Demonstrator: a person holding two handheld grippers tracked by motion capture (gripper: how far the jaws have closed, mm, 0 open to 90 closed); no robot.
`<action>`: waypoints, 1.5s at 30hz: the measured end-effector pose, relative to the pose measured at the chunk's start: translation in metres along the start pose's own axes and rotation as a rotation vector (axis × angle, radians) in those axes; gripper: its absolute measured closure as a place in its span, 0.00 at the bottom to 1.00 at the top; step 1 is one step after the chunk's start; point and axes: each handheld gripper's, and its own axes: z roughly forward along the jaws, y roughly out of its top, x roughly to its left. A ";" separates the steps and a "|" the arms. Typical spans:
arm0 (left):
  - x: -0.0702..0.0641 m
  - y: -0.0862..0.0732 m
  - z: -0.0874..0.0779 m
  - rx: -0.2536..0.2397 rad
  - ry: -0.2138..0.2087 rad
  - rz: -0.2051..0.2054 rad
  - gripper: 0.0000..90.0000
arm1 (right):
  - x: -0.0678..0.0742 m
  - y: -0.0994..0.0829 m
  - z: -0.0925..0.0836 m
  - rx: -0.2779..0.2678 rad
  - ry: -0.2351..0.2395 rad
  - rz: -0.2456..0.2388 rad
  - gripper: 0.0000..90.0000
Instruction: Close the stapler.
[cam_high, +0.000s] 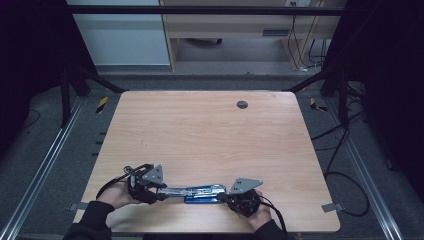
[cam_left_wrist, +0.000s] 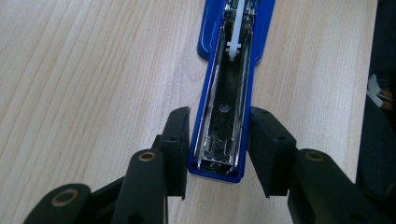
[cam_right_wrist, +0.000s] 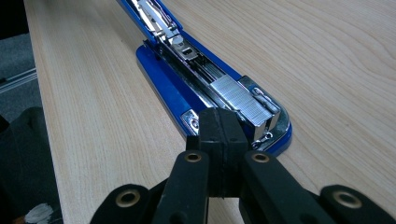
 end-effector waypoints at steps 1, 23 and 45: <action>0.000 0.001 -0.001 0.004 0.000 0.003 0.67 | 0.000 0.000 0.000 0.000 0.000 0.000 1.00; -0.003 0.014 -0.006 0.055 0.012 0.015 0.67 | 0.000 0.000 0.000 0.000 -0.001 -0.002 1.00; -0.002 0.026 -0.016 0.055 -0.003 0.023 0.69 | 0.001 0.000 0.000 0.003 -0.002 -0.002 1.00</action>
